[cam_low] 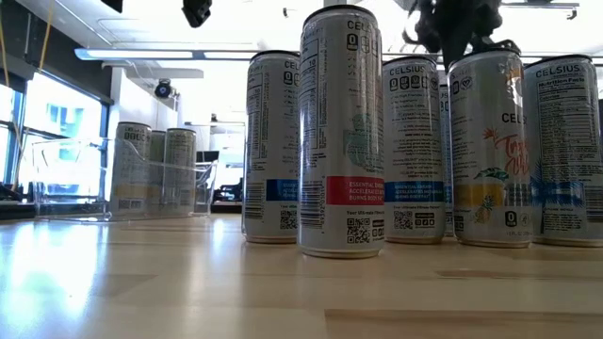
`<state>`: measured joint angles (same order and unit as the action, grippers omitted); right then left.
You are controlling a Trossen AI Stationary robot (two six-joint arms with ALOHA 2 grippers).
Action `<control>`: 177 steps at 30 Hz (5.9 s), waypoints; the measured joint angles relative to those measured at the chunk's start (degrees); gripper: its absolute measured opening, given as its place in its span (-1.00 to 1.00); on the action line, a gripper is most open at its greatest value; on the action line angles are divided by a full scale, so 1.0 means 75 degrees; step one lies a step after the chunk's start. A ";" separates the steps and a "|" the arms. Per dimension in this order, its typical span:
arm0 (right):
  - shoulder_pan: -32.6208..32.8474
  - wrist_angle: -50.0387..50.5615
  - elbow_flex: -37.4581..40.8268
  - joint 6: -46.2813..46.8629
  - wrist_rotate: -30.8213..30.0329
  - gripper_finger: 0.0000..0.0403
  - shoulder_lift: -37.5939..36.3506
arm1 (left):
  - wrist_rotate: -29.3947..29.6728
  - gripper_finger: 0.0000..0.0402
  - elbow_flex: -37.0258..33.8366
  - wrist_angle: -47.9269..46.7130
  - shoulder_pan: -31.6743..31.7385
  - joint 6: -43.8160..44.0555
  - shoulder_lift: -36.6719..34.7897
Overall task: Sort soda cans
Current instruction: Put the white-blue soda can into the top center transparent bin
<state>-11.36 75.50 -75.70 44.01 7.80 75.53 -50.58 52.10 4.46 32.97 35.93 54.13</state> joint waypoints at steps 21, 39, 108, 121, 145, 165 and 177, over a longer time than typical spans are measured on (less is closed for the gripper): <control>0.3559 -0.0599 0.0000 0.4351 -0.0144 0.53 -0.0225 | -0.1058 0.92 0.0000 -0.0046 -0.0003 -0.0009 0.0000; 0.4487 0.0094 0.0000 0.4894 -0.1173 0.53 0.0761 | -0.0852 0.92 0.0003 -0.0045 -0.0003 -0.0161 0.0001; 0.4641 0.1022 -0.0184 0.4080 -0.1335 0.17 0.0948 | -0.0727 0.92 0.0003 0.1238 -0.0645 0.0938 0.0644; 0.4128 0.1950 -0.2370 0.3653 -0.2658 0.17 0.1084 | -0.1351 0.92 0.0003 0.1516 -0.0381 0.1003 0.0344; 0.3626 0.1936 -0.3060 0.2684 -0.2948 0.17 0.1092 | -0.1320 0.92 0.0003 0.1505 0.0259 0.1203 -0.0172; 0.3734 0.1942 -0.3057 0.2737 -0.2694 0.17 0.0516 | -0.1100 0.92 0.0003 0.1502 0.0259 0.1194 -0.0169; 0.3432 0.0514 -0.3054 0.1765 -0.3012 0.17 0.0515 | -0.0698 0.92 0.0003 0.1493 0.0259 0.1113 -0.0169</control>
<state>14.38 79.35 -98.61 57.25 -14.79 79.40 -55.81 52.12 15.65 34.92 44.27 52.86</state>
